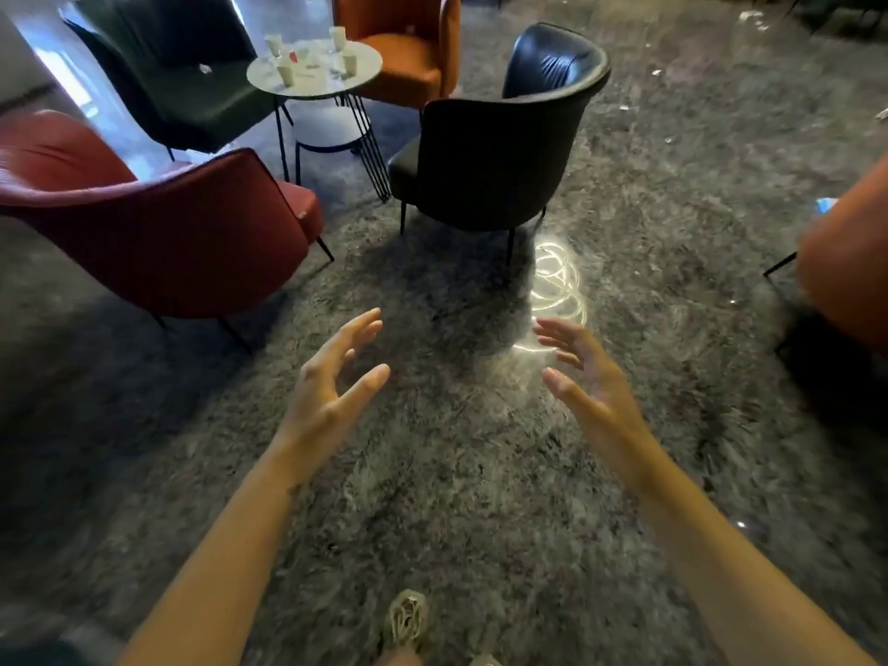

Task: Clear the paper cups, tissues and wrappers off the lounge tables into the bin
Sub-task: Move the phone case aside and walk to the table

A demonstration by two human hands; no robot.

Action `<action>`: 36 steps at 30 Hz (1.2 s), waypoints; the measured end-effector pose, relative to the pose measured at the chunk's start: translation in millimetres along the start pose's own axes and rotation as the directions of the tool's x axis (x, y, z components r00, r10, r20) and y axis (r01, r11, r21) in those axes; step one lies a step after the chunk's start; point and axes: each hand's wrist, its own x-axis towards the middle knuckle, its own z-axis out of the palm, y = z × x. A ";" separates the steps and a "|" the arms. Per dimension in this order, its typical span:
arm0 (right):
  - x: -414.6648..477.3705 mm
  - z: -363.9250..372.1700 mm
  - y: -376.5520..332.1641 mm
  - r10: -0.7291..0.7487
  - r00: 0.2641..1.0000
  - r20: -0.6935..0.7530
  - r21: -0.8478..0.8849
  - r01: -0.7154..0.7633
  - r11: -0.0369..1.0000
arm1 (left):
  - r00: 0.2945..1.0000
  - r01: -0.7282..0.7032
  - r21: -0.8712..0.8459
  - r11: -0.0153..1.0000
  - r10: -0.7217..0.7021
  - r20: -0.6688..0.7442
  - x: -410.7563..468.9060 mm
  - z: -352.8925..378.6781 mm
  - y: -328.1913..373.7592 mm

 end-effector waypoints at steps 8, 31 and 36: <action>118.4 31.5 3.8 -0.038 0.983 0.177 -0.196 0.074 0.978 | 0.995 0.023 0.186 0.982 -0.004 -0.102 86.8 -49.9 -30.2; 704.8 150.5 45.3 -0.279 0.921 0.272 -0.431 0.375 0.820 | 0.950 0.012 0.525 0.851 0.154 -0.272 590.2 -260.4 -170.3; 854.7 169.7 56.9 -0.312 0.882 0.352 -0.372 0.438 0.818 | 0.907 0.103 0.452 0.886 0.103 -0.409 709.1 -291.0 -209.3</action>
